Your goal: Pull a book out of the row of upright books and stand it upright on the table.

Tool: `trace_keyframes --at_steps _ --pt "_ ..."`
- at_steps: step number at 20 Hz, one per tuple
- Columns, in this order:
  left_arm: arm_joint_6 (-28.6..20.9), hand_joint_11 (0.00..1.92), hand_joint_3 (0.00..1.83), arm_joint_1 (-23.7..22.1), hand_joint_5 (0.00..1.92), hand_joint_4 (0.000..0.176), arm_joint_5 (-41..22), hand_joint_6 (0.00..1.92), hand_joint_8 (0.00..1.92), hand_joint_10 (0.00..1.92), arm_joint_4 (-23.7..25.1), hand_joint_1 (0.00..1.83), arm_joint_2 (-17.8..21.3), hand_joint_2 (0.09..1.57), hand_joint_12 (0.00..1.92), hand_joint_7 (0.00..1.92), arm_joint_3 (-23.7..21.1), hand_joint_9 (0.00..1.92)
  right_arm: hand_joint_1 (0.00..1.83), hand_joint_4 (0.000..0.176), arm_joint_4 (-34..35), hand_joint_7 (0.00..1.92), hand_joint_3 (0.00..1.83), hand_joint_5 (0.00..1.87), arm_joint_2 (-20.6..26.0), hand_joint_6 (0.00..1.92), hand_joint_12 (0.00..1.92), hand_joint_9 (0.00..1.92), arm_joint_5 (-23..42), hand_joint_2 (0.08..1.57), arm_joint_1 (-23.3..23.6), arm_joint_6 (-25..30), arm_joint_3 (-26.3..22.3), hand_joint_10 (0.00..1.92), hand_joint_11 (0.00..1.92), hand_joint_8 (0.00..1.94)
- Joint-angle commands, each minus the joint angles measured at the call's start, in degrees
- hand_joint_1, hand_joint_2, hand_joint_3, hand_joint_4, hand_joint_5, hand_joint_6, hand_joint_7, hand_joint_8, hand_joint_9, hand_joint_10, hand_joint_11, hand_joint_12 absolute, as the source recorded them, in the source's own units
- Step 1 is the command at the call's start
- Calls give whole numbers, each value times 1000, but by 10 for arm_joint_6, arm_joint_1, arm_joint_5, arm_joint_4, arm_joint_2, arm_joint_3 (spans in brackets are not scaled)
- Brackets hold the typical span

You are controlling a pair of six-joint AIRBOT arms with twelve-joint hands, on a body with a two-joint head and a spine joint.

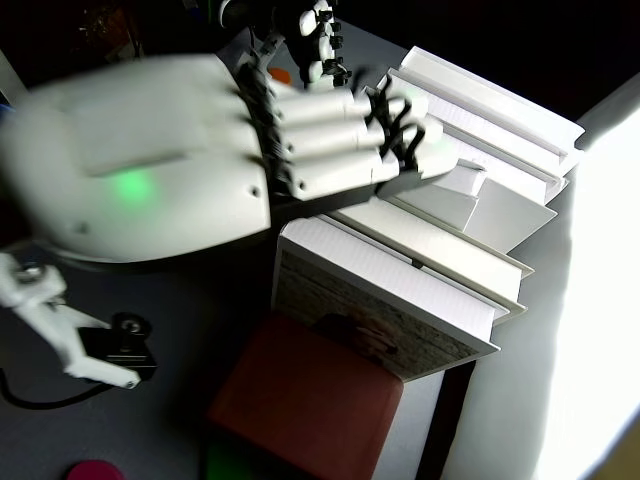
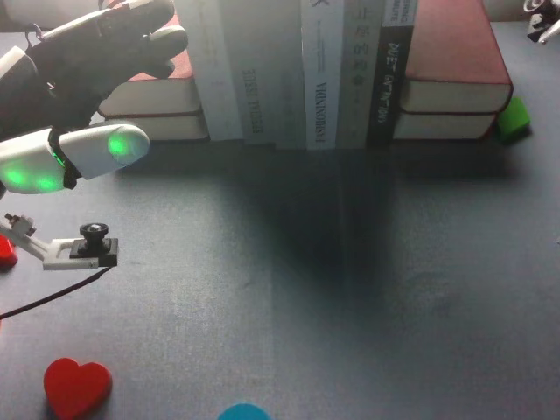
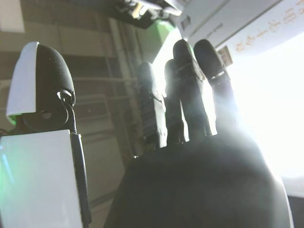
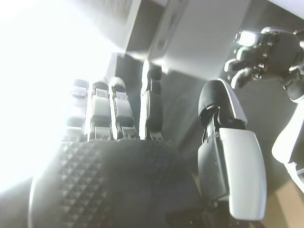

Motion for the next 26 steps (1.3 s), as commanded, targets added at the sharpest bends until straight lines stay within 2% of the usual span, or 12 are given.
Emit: trace_keyframes --at_steps 1,5,6,9,10,11,13,17,18,21,24,26 --pt "-6 0 0 -7 562 38 -62 5 17 11 -19 1066 -2 947 1392 418 2 513 470 112 14 0 0 566 -3 19 0 0 33 1221 -1 -2 3 0 0 0" --pt "-6 4 5 -6 568 35 -63 3 7 4 -20 1078 -2 968 1344 431 1 510 571 0 12 0 0 588 0 14 0 0 31 1218 -24 7 -4 0 0 0" --pt "-6 0 0 -6 577 43 -64 5 5 4 -21 1083 -2 957 1356 429 0 512 535 2 5 0 0 597 9 15 0 0 31 1222 -28 10 -14 0 0 0" --pt "-6 1 1 4 575 54 -69 3 0 0 -32 1090 -3 960 1354 386 -4 500 475 48 -9 0 0 636 39 21 0 0 43 1203 -41 13 -53 0 0 0" --pt "-6 0 0 7 579 55 -72 4 3 2 -36 1092 -3 960 1376 393 -5 504 289 109 -11 0 0 594 50 6 0 0 56 1192 -49 15 -68 0 0 0" --pt "-6 7 1 10 564 52 -74 0 0 2 -39 1078 -3 962 1384 378 -6 505 236 112 -11 0 0 569 61 1 0 0 69 1193 -58 15 -83 0 0 0" --pt "-6 1 0 15 571 45 -77 4 3 1 -45 1074 -3 953 1388 382 -9 503 96 169 -11 0 0 479 79 0 0 0 97 1131 -74 15 -110 0 0 0" --pt "-6 7 0 21 570 25 -82 6 12 11 -52 1104 -3 939 1411 410 -11 529 4 155 8 0 16 418 88 11 0 0 144 1211 -111 15 -135 0 0 0" --pt "-6 1 0 21 561 20 -82 2 8 8 -52 1096 -3 946 1434 407 -11 525 21 172 19 0 17 413 88 7 0 0 153 1223 -123 15 -136 0 0 0" --pt "-6 0 2 21 561 32 -82 1 10 10 -52 1066 -3 956 1430 425 -12 534 0 154 40 0 17 402 90 1 0 0 159 1233 -140 15 -136 0 0 0" --pt "-6 0 0 22 548 36 -82 1 2 2 -52 1083 -3 956 1397 412 -14 509 0 175 60 0 19 282 103 0 2 0 174 1248 -152 15 -145 0 5 0" --pt "-6 0 0 23 562 43 -82 7 8 7 -54 1087 -4 948 1405 430 -15 522 0 164 73 0 17 313 113 17 0 0 195 1320 -165 15 -158 0 0 0"
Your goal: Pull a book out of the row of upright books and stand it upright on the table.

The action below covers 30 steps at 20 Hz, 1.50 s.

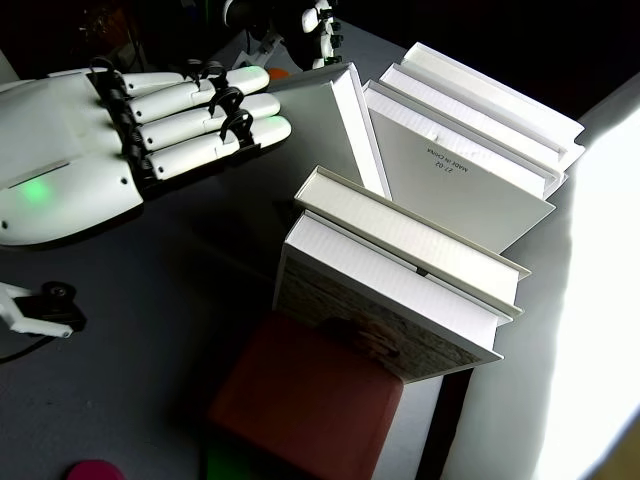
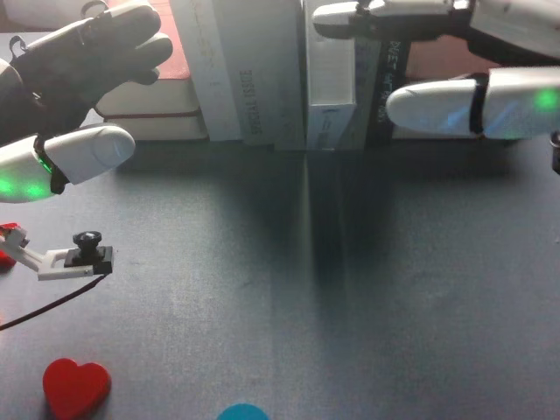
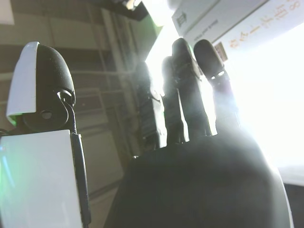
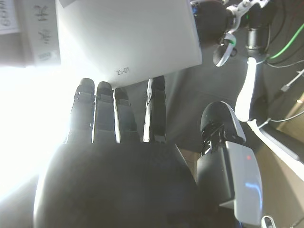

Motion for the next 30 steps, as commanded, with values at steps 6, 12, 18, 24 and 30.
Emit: trace_keyframes --at_steps 6,12,18,24,30 --pt "-6 0 2 1 584 39 -60 12 10 1 -13 1039 -11 969 1413 445 2 500 631 21 0 29 0 259 51 6 24 5 98 1322 0 27 -40 0 0 7" --pt "-6 0 0 2 577 38 -60 7 0 4 -13 1031 -15 961 1392 411 3 486 1065 95 -95 145 0 212 46 3 46 61 77 1159 95 77 -25 2 47 1" --pt "-6 0 2 1 529 23 -46 3 0 1 -3 940 2 974 1354 359 4 479 1184 158 -257 5 0 7 -16 0 13 2 -25 888 182 191 46 0 7 0" --pt "-6 0 0 -2 585 29 -40 13 1 1 8 1021 20 949 1365 360 -4 486 1078 175 -532 0 0 0 -58 0 0 0 -79 870 254 387 96 0 0 0" --pt "-6 0 0 4 557 43 -43 0 0 0 2 997 13 963 1263 309 -5 447 942 150 -737 0 0 0 -44 0 0 0 -77 810 327 487 45 0 0 0"
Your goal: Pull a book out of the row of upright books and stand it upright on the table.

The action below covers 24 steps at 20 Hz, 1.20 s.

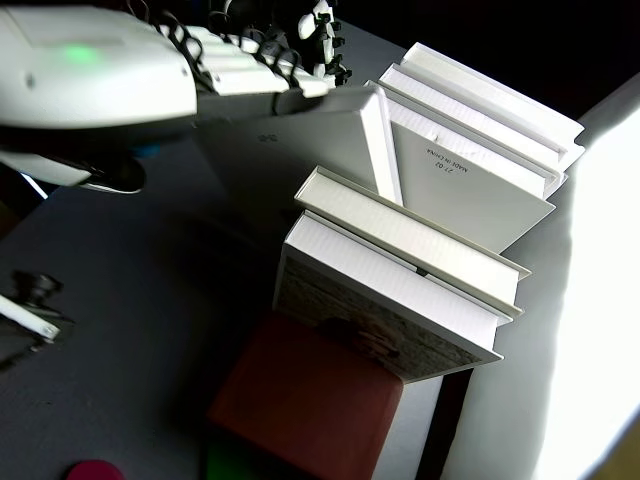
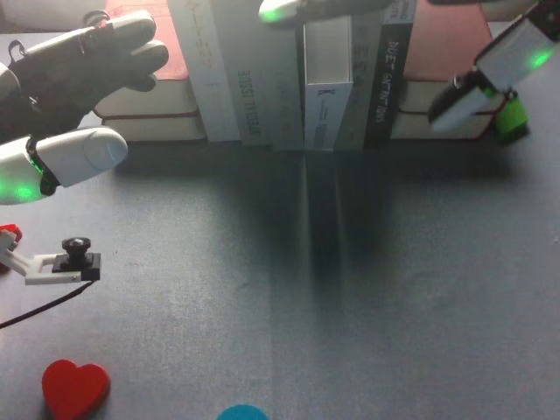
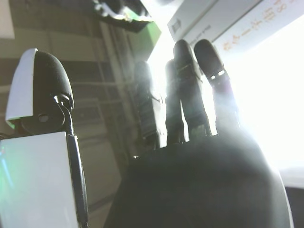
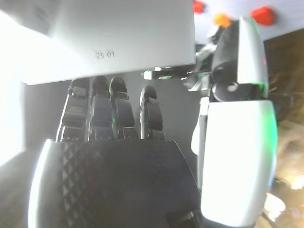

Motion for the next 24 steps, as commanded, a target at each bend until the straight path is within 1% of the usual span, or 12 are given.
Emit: trace_keyframes --at_steps 1,5,6,7,8,10,12,14,17,20,21,24 --pt "-6 0 0 2 556 42 -64 0 2 1 -18 971 -3 963 1296 314 -2 448 1002 171 22 0 0 0 0 0 0 0 -8 819 16 10 0 0 0 0" --pt "-6 0 0 6 578 43 -67 8 5 17 -23 955 -6 938 1369 328 -3 491 982 176 -15 0 0 0 0 0 0 0 1 799 43 34 -4 0 0 0" --pt "-6 0 0 6 595 44 -67 14 17 26 -23 968 -7 926 1370 361 -3 514 994 160 -27 0 0 0 0 0 0 0 1 796 51 39 -5 0 0 0" --pt "-6 0 0 6 566 30 -68 3 12 23 -23 959 -7 943 1370 354 -3 510 976 146 -43 0 0 0 1 0 0 0 2 810 60 45 -7 0 0 0" --pt "-6 0 0 6 548 40 -68 0 8 19 -23 942 -7 940 1366 347 -3 502 998 134 -57 0 0 0 1 0 0 0 2 824 69 50 -9 0 0 0" --pt "-6 0 0 2 562 47 -66 6 3 18 -19 962 -9 936 1375 340 -3 506 1050 172 -85 0 0 0 1 0 0 0 2 822 86 64 -12 0 0 0" --pt "-6 0 0 0 556 64 -63 2 0 19 -17 993 -10 934 1374 310 -1 515 1016 170 -96 0 5 0 0 0 0 0 3 855 90 64 -12 0 0 0" --pt "-6 0 0 -2 564 59 -62 5 0 21 -14 999 -9 934 1370 295 -1 521 1030 175 -114 0 0 0 -4 0 0 0 3 828 92 65 -13 0 0 0" --pt "-6 0 3 -4 578 62 -61 8 0 23 -13 961 -5 943 1343 271 -3 532 887 176 -155 0 0 0 -10 0 0 0 3 825 93 81 -13 0 0 0" --pt "-6 0 0 -7 624 61 -63 23 0 19 -12 986 0 931 1364 263 -6 531 930 176 -183 0 0 0 -19 0 0 0 2 776 93 90 -7 0 0 0" --pt "-6 0 2 -8 621 50 -62 16 6 13 -11 976 0 941 1380 273 -7 524 889 176 -196 0 0 0 -24 0 0 0 2 789 93 100 -2 0 0 0" --pt "-6 0 5 -10 608 56 -61 9 12 14 -8 965 -1 949 1389 295 -7 527 921 176 -203 0 0 0 -33 0 0 0 -1 795 93 108 8 0 0 0"
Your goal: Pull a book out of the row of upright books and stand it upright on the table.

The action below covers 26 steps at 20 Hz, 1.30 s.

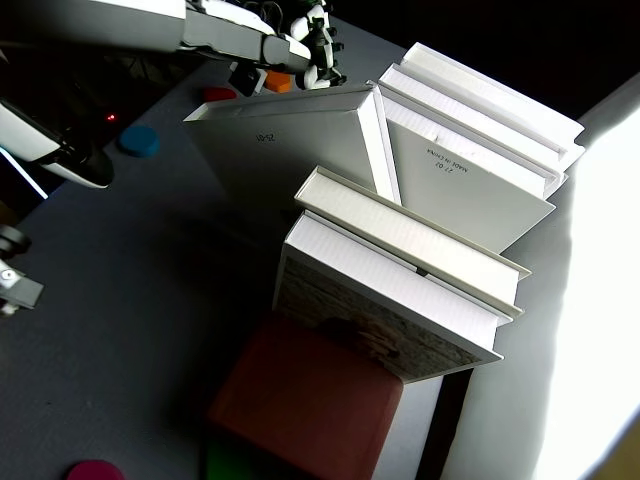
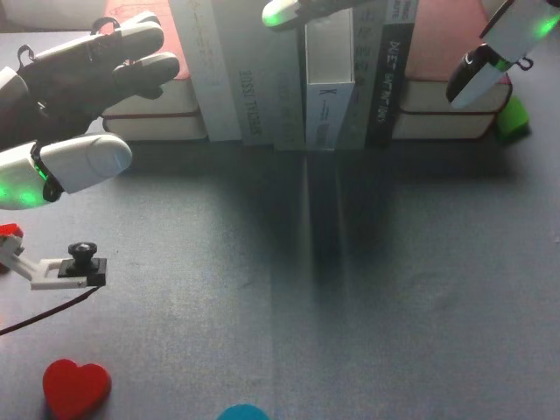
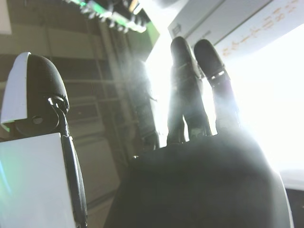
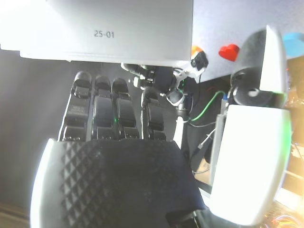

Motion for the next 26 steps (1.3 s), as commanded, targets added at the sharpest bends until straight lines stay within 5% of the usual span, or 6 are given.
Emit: trace_keyframes --at_steps 1,7,11,12,19,26 --pt "-6 0 5 -9 608 56 -62 9 12 14 -16 965 1 949 1389 295 -1 527 921 176 23 0 0 0 -2 0 0 0 -37 795 11 0 2 0 0 0" --pt "-6 0 0 -15 574 48 -60 5 5 17 -8 1003 1 930 1340 267 -1 548 846 167 21 0 0 0 -19 0 0 0 -47 655 10 -1 20 0 0 0" --pt "-6 0 6 -19 573 45 -59 3 1 27 -4 998 1 948 1407 273 -1 581 792 107 21 0 0 2 -29 1 0 0 -51 676 9 -1 28 0 0 0" --pt "-6 0 1 -21 585 34 -58 7 0 33 -3 1021 1 940 1436 269 -1 600 807 142 21 0 0 6 -33 2 0 0 -52 667 7 -1 32 0 0 0" --pt "-6 0 0 -19 605 19 -62 9 1 27 -8 1036 3 929 1433 275 -1 604 975 139 34 0 0 165 -76 26 197 0 -77 715 -46 -1 83 0 4 0" --pt "-6 0 0 -17 574 62 -70 4 8 7 -14 958 15 964 1232 284 -8 558 1088 165 52 0 2 240 -84 6 279 0 -90 786 -84 -1 89 0 0 0"
